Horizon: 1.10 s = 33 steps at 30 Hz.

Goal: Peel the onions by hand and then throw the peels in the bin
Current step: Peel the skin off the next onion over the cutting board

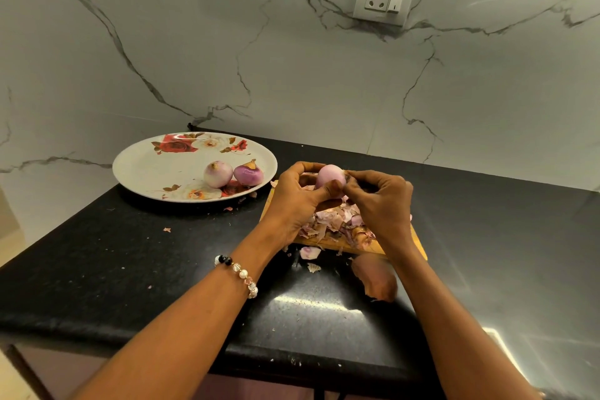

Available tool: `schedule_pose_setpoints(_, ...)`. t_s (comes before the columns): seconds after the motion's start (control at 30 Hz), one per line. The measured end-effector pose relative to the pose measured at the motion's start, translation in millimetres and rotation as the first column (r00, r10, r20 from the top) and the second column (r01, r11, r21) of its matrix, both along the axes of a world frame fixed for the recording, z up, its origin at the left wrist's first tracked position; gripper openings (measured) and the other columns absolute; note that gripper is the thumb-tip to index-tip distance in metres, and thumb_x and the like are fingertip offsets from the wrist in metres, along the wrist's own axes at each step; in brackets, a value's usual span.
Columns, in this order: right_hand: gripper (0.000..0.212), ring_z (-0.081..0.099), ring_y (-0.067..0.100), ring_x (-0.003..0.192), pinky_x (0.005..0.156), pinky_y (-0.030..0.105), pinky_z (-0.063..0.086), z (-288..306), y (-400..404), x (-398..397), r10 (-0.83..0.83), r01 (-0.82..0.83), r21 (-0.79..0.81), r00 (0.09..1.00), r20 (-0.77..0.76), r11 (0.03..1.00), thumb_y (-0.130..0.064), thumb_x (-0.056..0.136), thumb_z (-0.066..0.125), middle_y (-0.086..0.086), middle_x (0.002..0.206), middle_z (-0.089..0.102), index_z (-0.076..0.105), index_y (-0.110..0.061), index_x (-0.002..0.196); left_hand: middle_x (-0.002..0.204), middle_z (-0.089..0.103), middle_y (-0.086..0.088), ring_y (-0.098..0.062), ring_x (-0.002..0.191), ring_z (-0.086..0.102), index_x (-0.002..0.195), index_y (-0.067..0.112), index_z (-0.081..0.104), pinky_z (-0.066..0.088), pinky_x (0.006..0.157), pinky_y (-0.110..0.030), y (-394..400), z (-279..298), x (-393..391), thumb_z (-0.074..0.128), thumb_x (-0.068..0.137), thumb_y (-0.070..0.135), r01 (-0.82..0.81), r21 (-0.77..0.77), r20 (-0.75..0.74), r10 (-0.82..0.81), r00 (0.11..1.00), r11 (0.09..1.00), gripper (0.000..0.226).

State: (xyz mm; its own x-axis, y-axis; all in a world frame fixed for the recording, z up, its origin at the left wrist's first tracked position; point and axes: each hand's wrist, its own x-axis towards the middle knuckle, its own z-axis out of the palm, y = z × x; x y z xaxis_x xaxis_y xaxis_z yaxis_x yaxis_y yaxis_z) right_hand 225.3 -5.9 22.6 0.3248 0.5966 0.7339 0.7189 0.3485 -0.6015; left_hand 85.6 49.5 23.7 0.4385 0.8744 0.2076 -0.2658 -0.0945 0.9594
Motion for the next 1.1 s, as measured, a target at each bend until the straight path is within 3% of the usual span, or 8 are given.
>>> schedule_pose_setpoints(0.17, 0.012, 0.068, 0.014, 0.063, 0.061, 0.035, 0.06, 2, 3, -8, -0.088, 0.087, 0.029, 0.996, 0.033, 0.996, -0.01, 0.082, 0.076, 0.005, 0.077, 0.073, 0.077, -0.004, 0.092, 0.112, 0.063, -0.014, -0.028, 0.092, 0.07, 0.117, 0.009, 0.056, 0.059, 0.069, -0.034, -1, 3, -3, 0.076, 0.065, 0.017, 0.044, -0.05, 0.063, -0.041, 0.997, 0.998, 0.056)
schedule_pose_setpoints(0.27, 0.008, 0.066, 0.013, 0.063, 0.059, 0.032, 0.059, 3, 3, -5, -0.081, 0.083, 0.044, 0.996, -0.041, 0.996, -0.007, 0.083, 0.074, 0.002, 0.076, 0.071, 0.076, -0.004, 0.09, 0.114, 0.064, -0.016, -0.03, 0.095, 0.069, 0.117, 0.007, 0.057, 0.06, 0.071, -0.036, -1, 4, -5, 0.07, 0.074, 0.012, 0.144, -0.136, 0.133, -0.126, 0.983, 0.98, 0.045)
schedule_pose_setpoints(0.37, 0.008, 0.062, 0.01, 0.057, 0.054, 0.024, 0.053, 4, 0, -1, 0.051, -0.053, -0.01, 0.983, -0.175, 0.999, -0.003, 0.087, 0.069, 0.008, 0.076, 0.072, 0.074, -0.004, 0.093, 0.115, 0.063, -0.021, -0.032, 0.097, 0.068, 0.118, 0.0, 0.059, 0.06, 0.071, -0.035, 0, 5, -4, 0.065, 0.084, 0.01, 0.177, -0.229, 0.191, -0.134, 0.972, 0.957, 0.036)
schedule_pose_setpoints(0.53, 0.018, 0.061, 0.016, 0.064, 0.059, 0.027, 0.053, 7, 1, 0, 0.232, -0.248, 0.007, 0.897, -0.376, 0.969, -0.013, 0.09, 0.064, 0.013, 0.083, 0.072, 0.073, -0.002, 0.102, 0.12, 0.06, -0.027, -0.036, 0.109, 0.062, 0.12, -0.006, 0.058, 0.058, 0.08, -0.037, 7, 6, -1, 0.048, 0.098, 0.017, 0.229, -0.336, 0.275, -0.138, 0.952, 0.913, 0.033)
schedule_pose_setpoints(0.63, 0.032, 0.061, 0.017, 0.061, 0.059, 0.032, 0.053, 6, 3, 0, 0.223, -0.24, -0.001, 0.906, -0.359, 0.971, -0.03, 0.086, 0.063, 0.012, 0.079, 0.072, 0.074, -0.003, 0.099, 0.12, 0.059, -0.027, -0.036, 0.111, 0.061, 0.119, -0.006, 0.057, 0.058, 0.082, -0.037, 7, 6, -1, 0.044, 0.1, 0.017, 0.246, -0.358, 0.304, -0.137, 0.943, 0.901, 0.032)
schedule_pose_setpoints(0.8, 0.021, 0.071, 0.021, 0.081, 0.072, 0.036, 0.059, 6, 3, 3, 0.2, -0.206, 0.01, 0.937, -0.286, 0.979, -0.015, 0.081, 0.074, 0.008, 0.09, 0.075, 0.075, -0.004, 0.1, 0.124, 0.057, -0.026, -0.034, 0.109, 0.06, 0.119, -0.001, 0.058, 0.056, 0.086, -0.039, 8, 7, -2, 0.041, 0.1, 0.011, 0.248, -0.349, 0.293, -0.146, 0.945, 0.904, 0.028)
schedule_pose_setpoints(0.9, 0.03, 0.072, 0.021, 0.087, 0.075, 0.033, 0.059, 8, 0, 5, 0.261, -0.272, 0.008, 0.915, -0.307, 0.962, -0.021, 0.077, 0.073, 0.009, 0.095, 0.075, 0.073, -0.006, 0.103, 0.124, 0.057, -0.024, -0.033, 0.109, 0.06, 0.121, 0.0, 0.058, 0.056, 0.086, -0.038, 8, 6, -2, 0.04, 0.1, 0.009, 0.235, -0.321, 0.268, -0.15, 0.952, 0.917, 0.029)
schedule_pose_setpoints(1.1, 0.027, 0.07, 0.016, 0.073, 0.066, 0.031, 0.058, 7, 0, 11, 0.244, -0.248, -0.06, 0.967, -0.074, 0.967, -0.023, 0.079, 0.074, 0.007, 0.087, 0.074, 0.075, -0.004, 0.099, 0.125, 0.057, -0.024, -0.035, 0.113, 0.059, 0.125, -0.001, 0.057, 0.056, 0.087, -0.039, 9, 4, -2, 0.04, 0.1, 0.006, 0.225, -0.284, 0.231, -0.161, 0.96, 0.932, 0.031)
